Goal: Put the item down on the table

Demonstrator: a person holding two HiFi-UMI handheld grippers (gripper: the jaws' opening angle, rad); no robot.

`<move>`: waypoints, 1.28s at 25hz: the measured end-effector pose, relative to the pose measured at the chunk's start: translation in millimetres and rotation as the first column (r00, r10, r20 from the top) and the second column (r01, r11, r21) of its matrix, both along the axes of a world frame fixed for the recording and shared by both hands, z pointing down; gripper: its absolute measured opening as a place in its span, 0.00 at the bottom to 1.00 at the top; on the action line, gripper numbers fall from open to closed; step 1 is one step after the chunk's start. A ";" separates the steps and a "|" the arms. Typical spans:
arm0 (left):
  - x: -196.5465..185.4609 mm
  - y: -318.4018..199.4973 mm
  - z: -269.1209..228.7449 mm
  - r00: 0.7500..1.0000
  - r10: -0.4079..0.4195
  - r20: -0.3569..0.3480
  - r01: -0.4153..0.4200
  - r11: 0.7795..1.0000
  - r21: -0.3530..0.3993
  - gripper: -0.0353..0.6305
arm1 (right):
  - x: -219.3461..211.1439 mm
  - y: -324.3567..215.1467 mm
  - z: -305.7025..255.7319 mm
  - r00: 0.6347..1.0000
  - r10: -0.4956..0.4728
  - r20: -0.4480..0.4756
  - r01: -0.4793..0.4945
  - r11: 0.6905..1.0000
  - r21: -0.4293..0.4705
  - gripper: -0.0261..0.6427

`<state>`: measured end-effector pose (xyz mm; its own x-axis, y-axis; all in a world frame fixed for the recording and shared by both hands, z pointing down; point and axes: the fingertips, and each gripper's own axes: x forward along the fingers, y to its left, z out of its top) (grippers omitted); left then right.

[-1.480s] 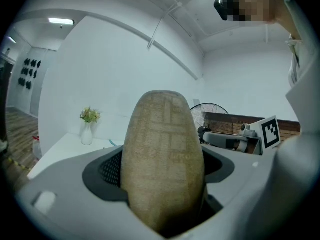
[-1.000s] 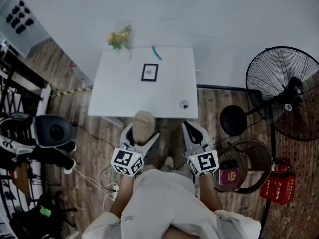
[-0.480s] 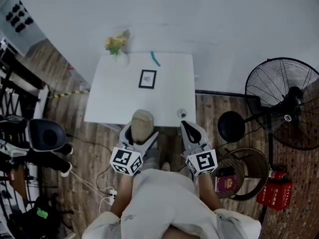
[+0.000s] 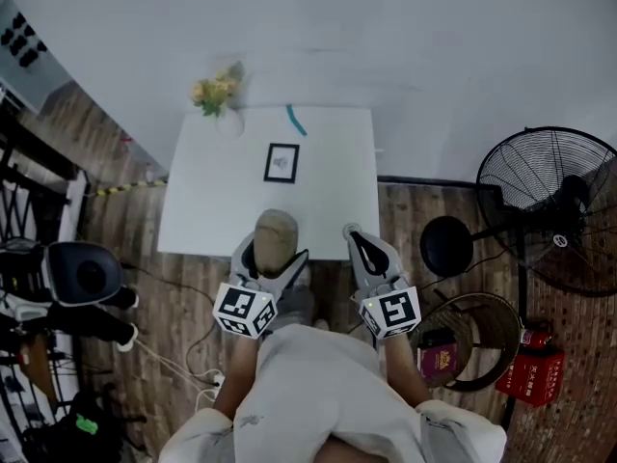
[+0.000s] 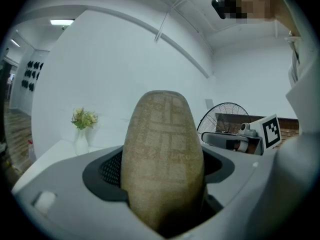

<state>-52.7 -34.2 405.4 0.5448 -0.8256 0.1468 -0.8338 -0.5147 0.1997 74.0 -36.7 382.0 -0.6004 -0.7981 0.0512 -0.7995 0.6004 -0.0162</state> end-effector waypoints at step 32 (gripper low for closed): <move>-36.8 -219.1 48.7 0.988 0.147 -0.051 -0.152 0.978 -0.140 0.71 | -41.9 -197.0 39.5 0.985 0.153 -0.083 -0.163 0.978 -0.134 0.04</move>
<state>-89.5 -253.4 454.1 0.6683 -0.7064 0.2331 -0.7394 -0.5967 0.3117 32.1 -233.7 421.5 -0.4581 -0.8644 0.2071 -0.8862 0.4624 -0.0298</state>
